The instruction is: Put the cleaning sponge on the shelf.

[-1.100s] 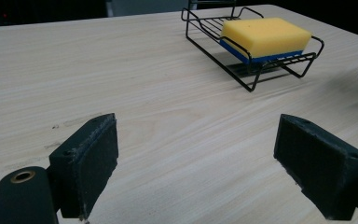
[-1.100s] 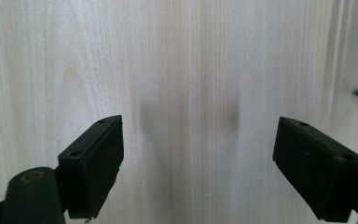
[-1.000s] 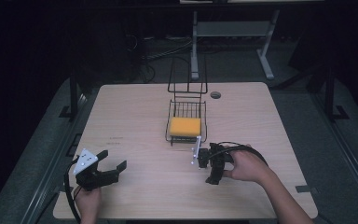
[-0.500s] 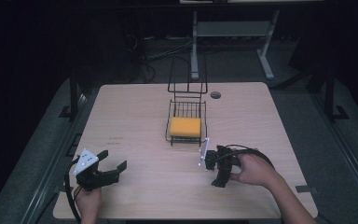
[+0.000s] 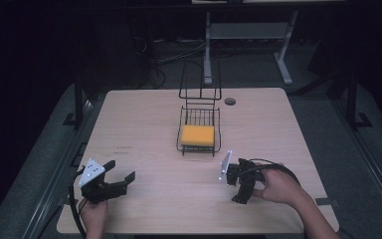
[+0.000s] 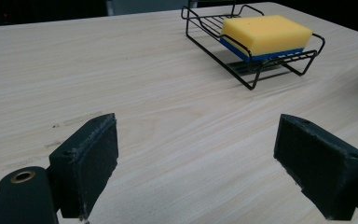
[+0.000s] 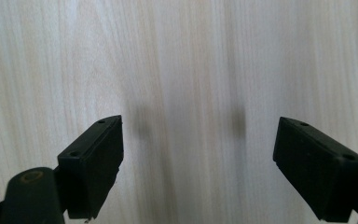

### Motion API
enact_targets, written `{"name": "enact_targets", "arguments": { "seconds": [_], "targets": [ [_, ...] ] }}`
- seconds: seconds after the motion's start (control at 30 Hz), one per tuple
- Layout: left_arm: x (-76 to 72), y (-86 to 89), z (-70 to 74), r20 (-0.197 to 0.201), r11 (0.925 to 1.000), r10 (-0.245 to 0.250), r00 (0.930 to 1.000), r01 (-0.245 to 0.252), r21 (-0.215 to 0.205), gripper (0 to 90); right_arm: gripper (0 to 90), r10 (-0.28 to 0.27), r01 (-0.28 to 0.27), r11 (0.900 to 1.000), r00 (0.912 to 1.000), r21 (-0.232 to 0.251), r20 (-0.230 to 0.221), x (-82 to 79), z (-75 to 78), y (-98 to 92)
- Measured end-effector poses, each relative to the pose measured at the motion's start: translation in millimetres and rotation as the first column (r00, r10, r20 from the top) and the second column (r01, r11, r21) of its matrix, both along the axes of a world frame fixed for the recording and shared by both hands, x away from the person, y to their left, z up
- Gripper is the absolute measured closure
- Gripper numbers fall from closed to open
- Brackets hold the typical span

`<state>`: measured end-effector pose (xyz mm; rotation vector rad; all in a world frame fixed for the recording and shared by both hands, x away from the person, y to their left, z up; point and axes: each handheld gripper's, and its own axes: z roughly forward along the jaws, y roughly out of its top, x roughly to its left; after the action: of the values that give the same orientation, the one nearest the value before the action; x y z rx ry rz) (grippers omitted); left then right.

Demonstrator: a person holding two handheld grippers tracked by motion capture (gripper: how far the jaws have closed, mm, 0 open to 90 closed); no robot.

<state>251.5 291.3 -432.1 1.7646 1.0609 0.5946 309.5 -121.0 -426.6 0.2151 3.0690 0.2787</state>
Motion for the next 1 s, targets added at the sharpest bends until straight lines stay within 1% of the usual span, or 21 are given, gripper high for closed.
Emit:
{"name": "enact_targets", "arguments": {
  "seconds": [0.17,0.2,0.63,0.7,0.73,0.83,1.0],
  "targets": [
    [-0.2,-0.2,-0.1,0.0,1.0,0.001,1.0,-0.001,0.001,13.0,15.9,-0.011,0.011,1.0,0.9999,0.008,-0.006,-2.2,-2.9,-5.4],
    [-0.1,-0.2,-0.1,-0.001,1.0,0.001,1.0,-0.001,0.001,13.0,16.0,-0.007,0.007,1.0,1.0,0.009,0.0,-3.4,-3.7,-6.5],
    [-0.8,-0.5,0.2,-0.001,1.0,-0.001,1.0,0.001,0.006,13.0,16.0,-0.02,0.02,1.0,0.9998,0.014,0.006,-11.9,-6.1,-13.6],
    [-0.7,-0.5,0.1,-0.001,1.0,-0.002,1.0,0.002,0.009,13.0,15.9,-0.024,0.023,1.0,0.9997,0.018,0.01,-13.8,-6.7,-16.0],
    [-0.6,-0.6,-0.1,-0.002,1.0,-0.002,1.0,0.002,0.007,13.0,15.9,-0.028,0.028,0.999,0.9996,0.029,0.005,-15.1,-7.0,-18.0],
    [-0.6,-0.6,-0.2,-0.003,1.0,-0.002,1.0,0.002,0.009,13.0,15.9,-0.029,0.028,0.999,0.9995,0.043,0.009,-17.5,-7.1,-19.6],
    [-0.7,-0.5,-0.1,-0.001,0.9999,-0.004,1.0,0.004,0.014,13.0,16.0,-0.038,0.037,0.998,0.9992,0.047,0.015,-23.0,-9.0,-23.3]
  ]
}}
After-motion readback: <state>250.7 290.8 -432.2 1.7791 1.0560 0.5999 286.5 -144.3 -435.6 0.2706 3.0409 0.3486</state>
